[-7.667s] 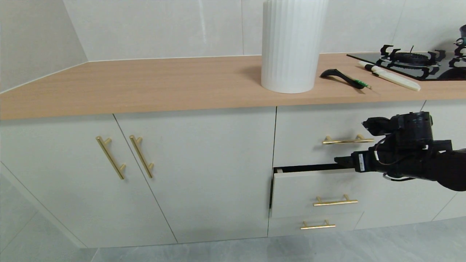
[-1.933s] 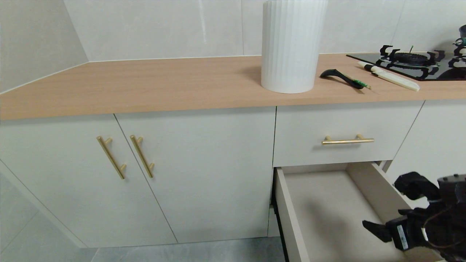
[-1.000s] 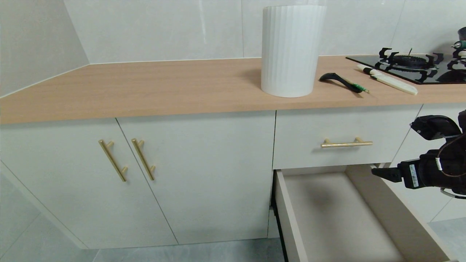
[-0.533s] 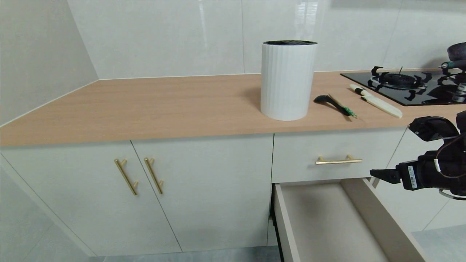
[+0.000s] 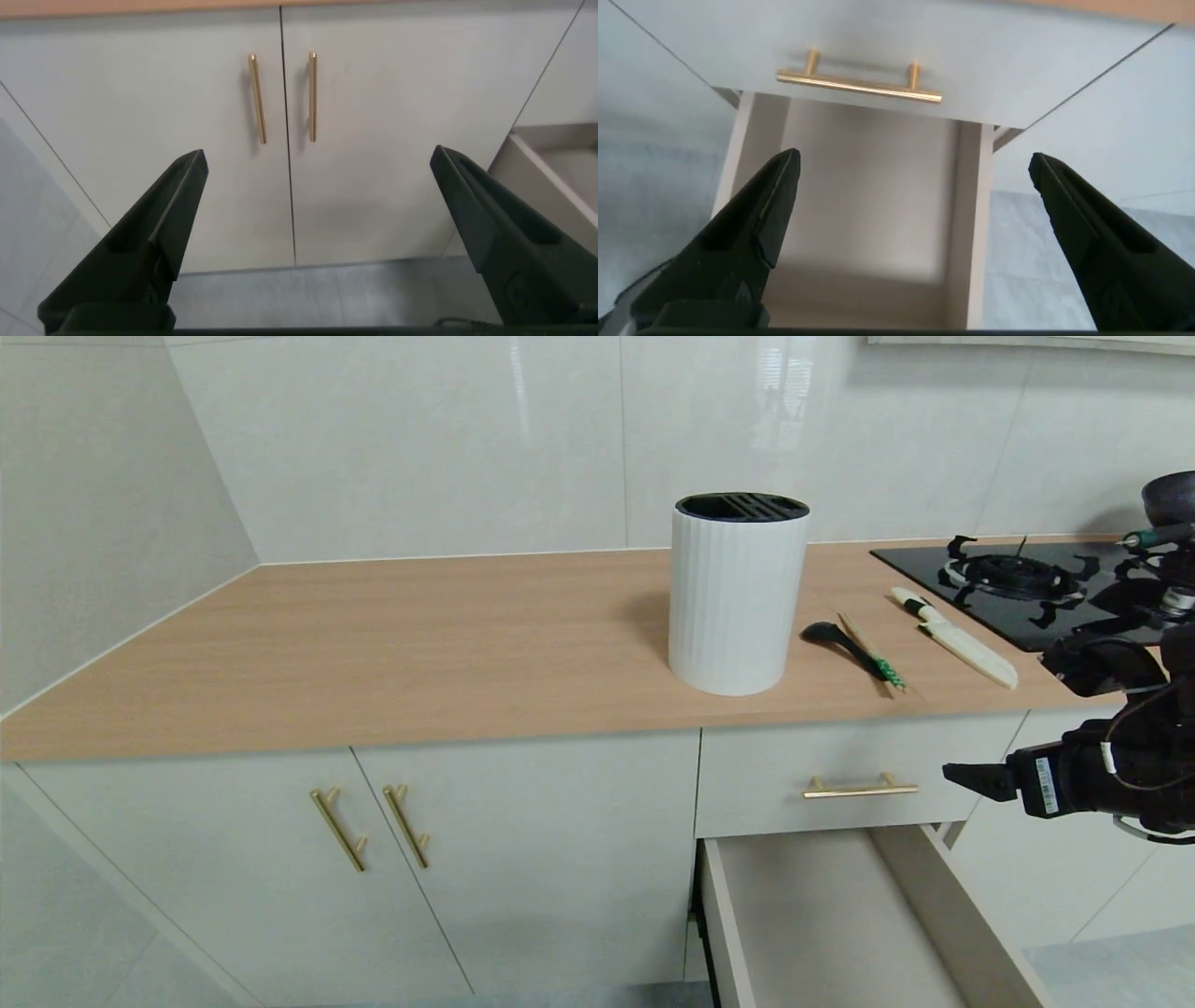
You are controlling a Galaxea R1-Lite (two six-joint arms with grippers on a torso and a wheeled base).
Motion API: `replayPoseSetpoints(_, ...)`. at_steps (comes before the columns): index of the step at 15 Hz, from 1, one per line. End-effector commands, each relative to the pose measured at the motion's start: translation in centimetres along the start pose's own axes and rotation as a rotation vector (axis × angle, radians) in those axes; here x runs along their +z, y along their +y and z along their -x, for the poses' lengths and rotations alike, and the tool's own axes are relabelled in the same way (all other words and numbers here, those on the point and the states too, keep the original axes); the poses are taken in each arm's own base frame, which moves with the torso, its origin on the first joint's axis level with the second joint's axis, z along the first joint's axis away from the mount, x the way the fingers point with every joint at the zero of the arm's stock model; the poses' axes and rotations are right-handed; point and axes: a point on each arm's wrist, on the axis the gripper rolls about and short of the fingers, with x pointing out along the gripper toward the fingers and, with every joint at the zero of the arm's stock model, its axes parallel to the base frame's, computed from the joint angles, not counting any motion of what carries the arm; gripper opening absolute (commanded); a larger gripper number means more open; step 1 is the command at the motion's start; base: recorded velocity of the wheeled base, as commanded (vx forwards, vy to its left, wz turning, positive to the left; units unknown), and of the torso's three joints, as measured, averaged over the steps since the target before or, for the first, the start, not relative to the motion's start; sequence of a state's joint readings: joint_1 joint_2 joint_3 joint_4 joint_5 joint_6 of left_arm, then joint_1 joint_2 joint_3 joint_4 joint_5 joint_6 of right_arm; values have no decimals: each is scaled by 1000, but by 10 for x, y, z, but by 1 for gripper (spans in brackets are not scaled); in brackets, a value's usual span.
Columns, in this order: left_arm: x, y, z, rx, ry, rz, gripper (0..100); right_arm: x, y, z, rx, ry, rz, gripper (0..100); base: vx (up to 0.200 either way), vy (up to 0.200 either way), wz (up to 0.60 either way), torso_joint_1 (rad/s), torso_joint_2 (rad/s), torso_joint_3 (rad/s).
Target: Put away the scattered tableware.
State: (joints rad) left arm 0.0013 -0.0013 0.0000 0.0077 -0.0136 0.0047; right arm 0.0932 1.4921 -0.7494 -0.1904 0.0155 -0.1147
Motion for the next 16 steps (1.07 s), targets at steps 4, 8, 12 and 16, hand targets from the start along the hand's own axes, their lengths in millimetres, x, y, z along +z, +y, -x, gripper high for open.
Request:
replayPoseSetpoints(4, 0, 0, 0, 0, 1, 0, 100, 52, 2, 7, 7, -116, 4, 100, 0, 0, 0, 17, -34, -21)
replayPoseSetpoints(8, 0, 0, 0, 0, 1, 0, 100, 92, 22, -6, 4, -40, -96, 100, 0, 0, 0, 0, 0, 0)
replayPoseSetpoints(12, 0, 0, 0, 0, 1, 0, 100, 108, 52, -43, -79, 75, -196, 100, 0, 0, 0, 0, 0, 0)
replayPoseSetpoints(16, 0, 0, 0, 0, 1, 0, 100, 104, 64, -60, -127, 93, -201, 100, 0, 0, 0, 0, 0, 0)
